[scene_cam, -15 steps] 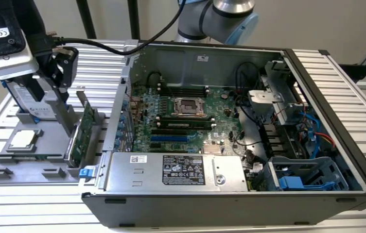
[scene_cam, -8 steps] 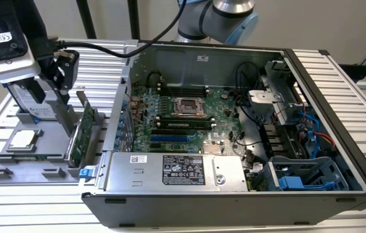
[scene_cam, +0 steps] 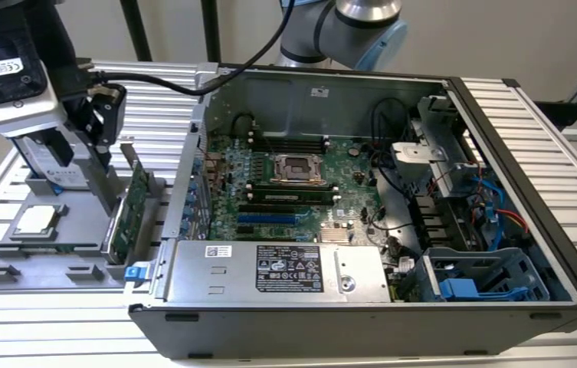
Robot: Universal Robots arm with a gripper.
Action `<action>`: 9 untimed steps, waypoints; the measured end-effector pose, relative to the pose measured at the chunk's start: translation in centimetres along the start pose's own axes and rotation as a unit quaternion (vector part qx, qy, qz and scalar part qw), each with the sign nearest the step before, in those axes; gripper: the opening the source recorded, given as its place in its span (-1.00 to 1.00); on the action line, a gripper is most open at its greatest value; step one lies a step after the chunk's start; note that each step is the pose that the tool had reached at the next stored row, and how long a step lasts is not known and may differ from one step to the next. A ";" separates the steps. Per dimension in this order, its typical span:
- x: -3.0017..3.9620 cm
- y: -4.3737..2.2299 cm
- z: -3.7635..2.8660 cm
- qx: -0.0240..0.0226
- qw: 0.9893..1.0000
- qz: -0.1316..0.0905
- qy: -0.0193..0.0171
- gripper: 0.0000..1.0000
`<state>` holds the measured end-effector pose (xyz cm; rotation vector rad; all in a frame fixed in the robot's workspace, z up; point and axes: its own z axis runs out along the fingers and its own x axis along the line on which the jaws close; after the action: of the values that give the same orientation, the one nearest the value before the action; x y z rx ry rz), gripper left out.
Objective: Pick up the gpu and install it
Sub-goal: 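Pick up the gpu and move the gpu toward the slot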
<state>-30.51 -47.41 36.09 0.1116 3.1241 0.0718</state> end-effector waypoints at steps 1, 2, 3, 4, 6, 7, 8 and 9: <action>0.00 0.00 0.06 0.000 1.000 0.000 0.000 1.00; 0.00 0.00 0.11 0.000 1.000 0.000 0.000 1.00; 0.00 -0.01 0.16 0.000 1.000 0.000 0.000 1.00; 0.00 -0.01 0.22 0.000 1.000 0.000 0.000 1.00; 0.00 -0.01 0.32 0.000 1.000 0.000 0.000 1.00; 0.00 -0.02 0.38 0.000 1.000 0.000 0.000 1.00; 0.00 -0.02 0.43 0.000 1.000 0.000 0.000 1.00; 0.01 -0.02 0.47 0.000 1.000 0.000 0.000 1.00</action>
<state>-30.50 -47.41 35.61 0.1116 3.1241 0.0717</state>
